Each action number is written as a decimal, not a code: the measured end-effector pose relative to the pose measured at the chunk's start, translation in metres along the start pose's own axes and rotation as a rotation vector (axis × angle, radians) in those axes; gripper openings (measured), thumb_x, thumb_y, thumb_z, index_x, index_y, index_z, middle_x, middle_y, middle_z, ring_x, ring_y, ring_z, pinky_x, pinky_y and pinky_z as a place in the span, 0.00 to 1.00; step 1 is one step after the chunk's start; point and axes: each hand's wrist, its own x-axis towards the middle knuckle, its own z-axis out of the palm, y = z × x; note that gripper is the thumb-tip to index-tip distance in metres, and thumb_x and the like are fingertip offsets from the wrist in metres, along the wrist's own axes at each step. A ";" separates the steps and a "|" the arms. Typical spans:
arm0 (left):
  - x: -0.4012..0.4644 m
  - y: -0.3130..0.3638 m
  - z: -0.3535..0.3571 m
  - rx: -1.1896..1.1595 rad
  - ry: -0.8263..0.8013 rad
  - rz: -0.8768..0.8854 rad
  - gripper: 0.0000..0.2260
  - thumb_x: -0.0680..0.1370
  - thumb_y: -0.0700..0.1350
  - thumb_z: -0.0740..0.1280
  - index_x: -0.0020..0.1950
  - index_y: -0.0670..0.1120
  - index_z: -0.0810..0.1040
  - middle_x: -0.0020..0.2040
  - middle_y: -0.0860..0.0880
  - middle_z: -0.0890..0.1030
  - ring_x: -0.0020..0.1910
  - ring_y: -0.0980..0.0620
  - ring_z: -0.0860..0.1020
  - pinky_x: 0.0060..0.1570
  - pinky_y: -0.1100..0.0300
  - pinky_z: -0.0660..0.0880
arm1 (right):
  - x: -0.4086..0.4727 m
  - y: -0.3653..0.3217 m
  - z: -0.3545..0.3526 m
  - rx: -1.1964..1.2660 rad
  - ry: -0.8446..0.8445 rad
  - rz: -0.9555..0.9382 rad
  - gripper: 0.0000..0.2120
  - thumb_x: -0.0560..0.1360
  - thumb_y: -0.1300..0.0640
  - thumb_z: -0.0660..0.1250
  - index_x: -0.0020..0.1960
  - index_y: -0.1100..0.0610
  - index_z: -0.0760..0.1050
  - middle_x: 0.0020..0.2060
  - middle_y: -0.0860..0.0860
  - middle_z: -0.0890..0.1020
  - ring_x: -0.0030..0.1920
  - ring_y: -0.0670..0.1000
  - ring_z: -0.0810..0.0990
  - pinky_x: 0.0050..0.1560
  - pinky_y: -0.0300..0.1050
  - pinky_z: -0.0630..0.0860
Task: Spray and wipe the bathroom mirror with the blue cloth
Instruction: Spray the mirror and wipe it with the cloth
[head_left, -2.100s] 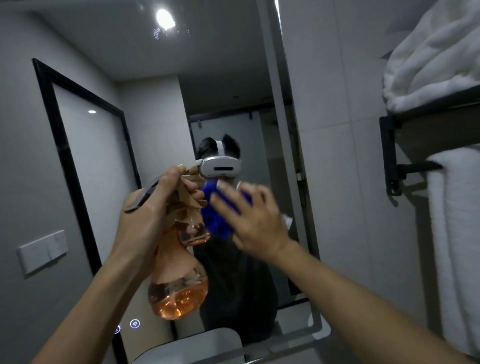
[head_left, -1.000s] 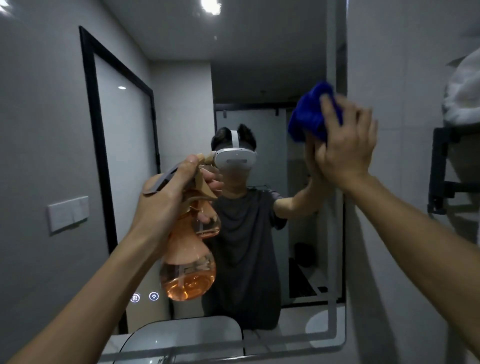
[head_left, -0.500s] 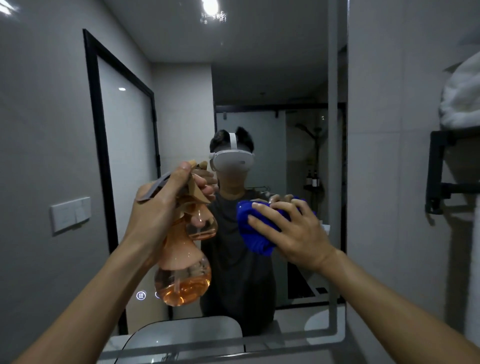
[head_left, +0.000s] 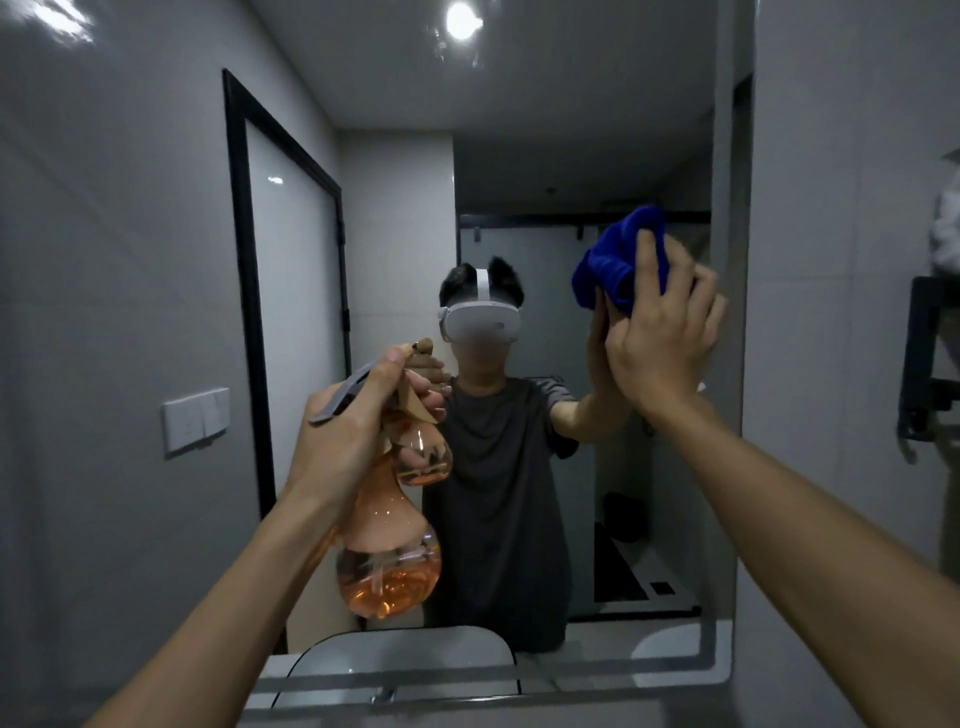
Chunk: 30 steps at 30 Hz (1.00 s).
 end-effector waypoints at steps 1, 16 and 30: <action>0.000 -0.001 -0.004 -0.015 0.003 -0.011 0.15 0.78 0.54 0.65 0.42 0.44 0.83 0.38 0.46 0.86 0.41 0.50 0.86 0.40 0.55 0.82 | -0.009 0.000 0.001 -0.005 -0.010 -0.020 0.36 0.70 0.59 0.60 0.78 0.54 0.57 0.71 0.57 0.67 0.63 0.62 0.69 0.59 0.58 0.67; 0.008 -0.018 -0.070 0.014 0.010 -0.126 0.15 0.79 0.52 0.65 0.47 0.42 0.84 0.39 0.42 0.86 0.35 0.51 0.84 0.35 0.60 0.82 | -0.043 -0.009 -0.006 -0.021 -0.135 0.070 0.39 0.72 0.61 0.66 0.78 0.53 0.52 0.73 0.59 0.64 0.66 0.64 0.66 0.63 0.62 0.66; 0.036 0.011 -0.086 -0.115 -0.076 -0.051 0.15 0.77 0.55 0.67 0.42 0.45 0.84 0.46 0.41 0.86 0.47 0.43 0.85 0.43 0.50 0.81 | -0.016 -0.129 0.012 0.041 -0.017 -0.045 0.35 0.74 0.40 0.65 0.77 0.52 0.62 0.71 0.55 0.69 0.64 0.60 0.67 0.62 0.57 0.65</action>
